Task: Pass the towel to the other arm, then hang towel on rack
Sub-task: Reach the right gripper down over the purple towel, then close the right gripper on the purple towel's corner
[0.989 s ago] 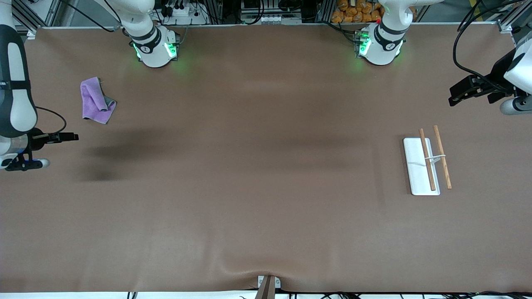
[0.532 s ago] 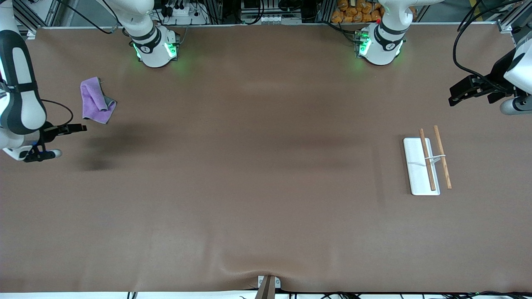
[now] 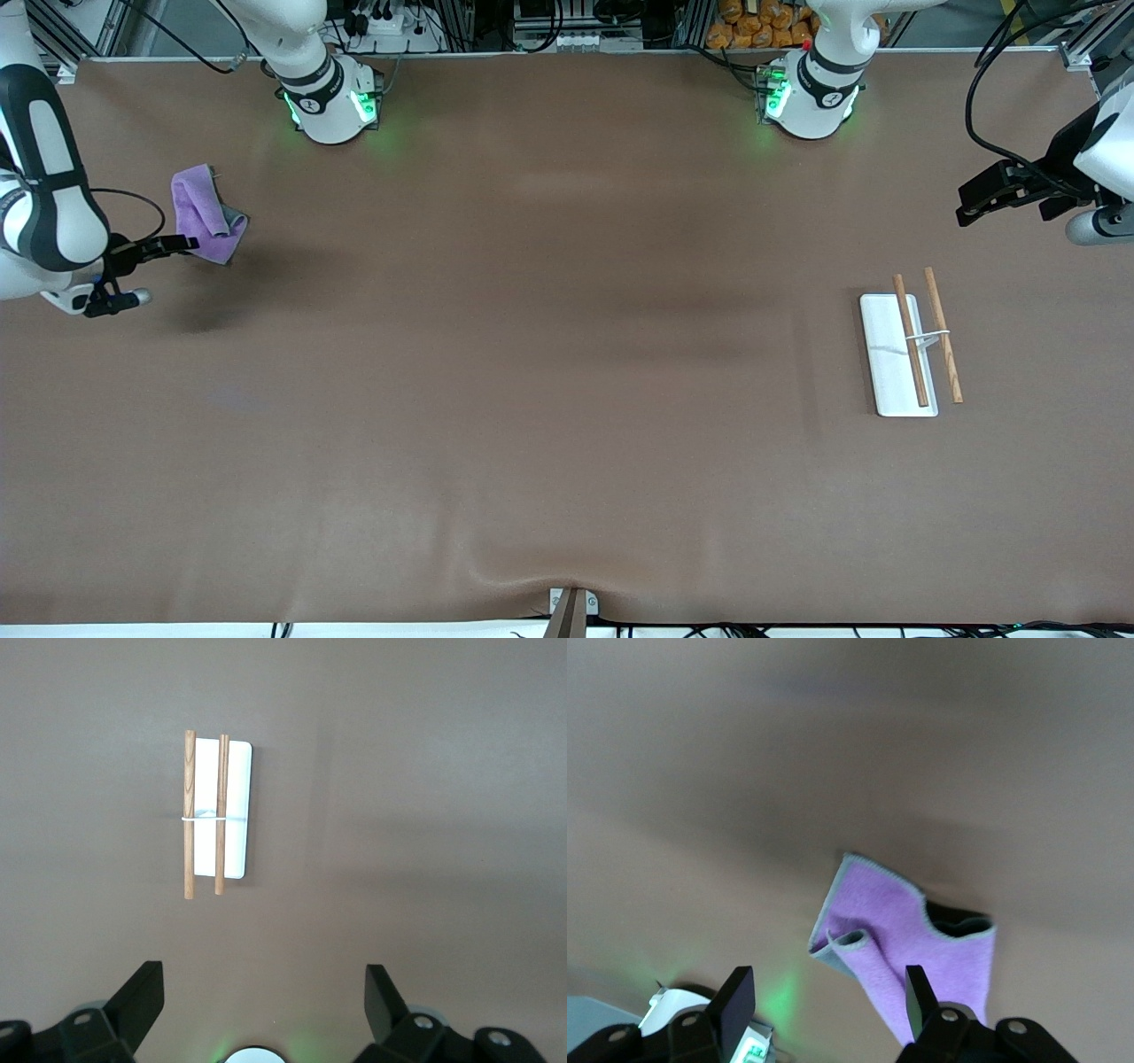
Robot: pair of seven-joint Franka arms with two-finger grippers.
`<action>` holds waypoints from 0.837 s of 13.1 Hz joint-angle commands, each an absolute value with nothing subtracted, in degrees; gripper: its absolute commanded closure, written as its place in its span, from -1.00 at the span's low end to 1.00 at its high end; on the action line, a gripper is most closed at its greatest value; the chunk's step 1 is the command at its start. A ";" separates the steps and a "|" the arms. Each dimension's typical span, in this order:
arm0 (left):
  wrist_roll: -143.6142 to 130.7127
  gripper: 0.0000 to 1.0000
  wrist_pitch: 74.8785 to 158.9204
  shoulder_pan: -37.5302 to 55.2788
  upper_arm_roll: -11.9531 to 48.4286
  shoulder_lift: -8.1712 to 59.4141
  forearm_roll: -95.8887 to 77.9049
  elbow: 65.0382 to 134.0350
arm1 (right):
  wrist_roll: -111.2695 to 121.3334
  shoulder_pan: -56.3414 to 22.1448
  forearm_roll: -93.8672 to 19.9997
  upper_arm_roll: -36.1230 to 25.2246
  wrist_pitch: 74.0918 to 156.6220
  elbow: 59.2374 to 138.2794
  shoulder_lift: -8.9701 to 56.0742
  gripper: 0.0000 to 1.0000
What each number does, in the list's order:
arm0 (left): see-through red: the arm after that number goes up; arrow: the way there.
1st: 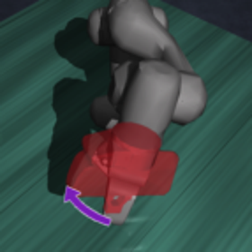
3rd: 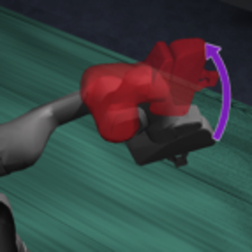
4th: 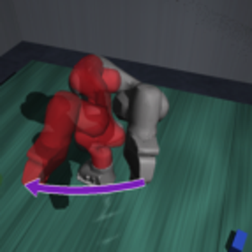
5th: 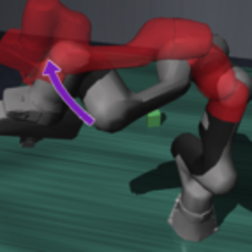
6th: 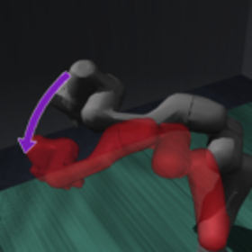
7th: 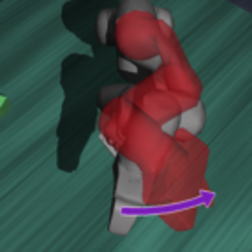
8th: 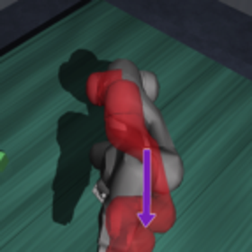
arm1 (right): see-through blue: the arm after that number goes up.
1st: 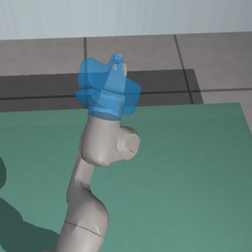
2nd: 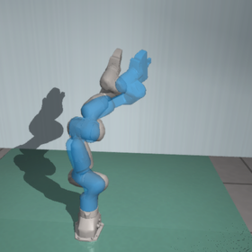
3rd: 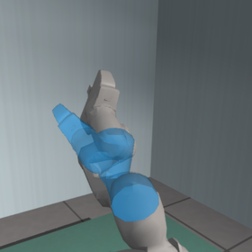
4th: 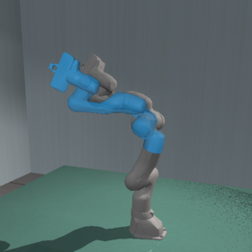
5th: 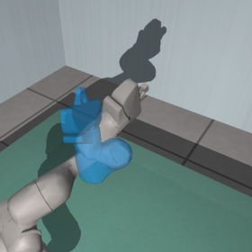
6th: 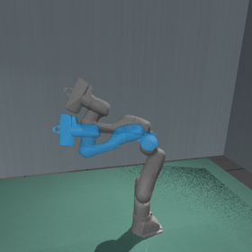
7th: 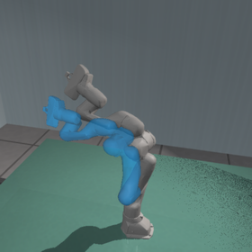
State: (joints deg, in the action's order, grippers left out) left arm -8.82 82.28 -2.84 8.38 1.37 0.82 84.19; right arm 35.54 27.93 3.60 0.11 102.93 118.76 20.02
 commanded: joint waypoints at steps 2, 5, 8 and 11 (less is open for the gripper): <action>-8.61 -1.00 81.39 -2.90 8.53 1.05 1.76 83.85 | 36.74 30.40 4.04 1.14 105.99 126.99 14.06 -0.52; -8.61 -1.00 81.39 -2.90 8.53 1.05 1.76 83.85 | 38.84 32.07 4.13 1.05 110.72 129.80 14.33 -0.45; -8.61 -1.00 81.39 -2.90 8.53 1.05 1.76 83.85 | 39.29 32.61 4.75 1.05 114.16 132.44 14.24 -0.44; -8.61 -1.00 81.39 -2.90 8.53 1.05 1.76 83.85 | 39.37 33.04 4.75 1.05 117.77 135.17 14.41 -0.29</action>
State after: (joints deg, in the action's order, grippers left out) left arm -8.82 82.25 -2.84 8.38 1.37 0.82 84.19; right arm 38.67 31.44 3.60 0.10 115.59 131.98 16.43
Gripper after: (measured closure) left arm 0.000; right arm 0.317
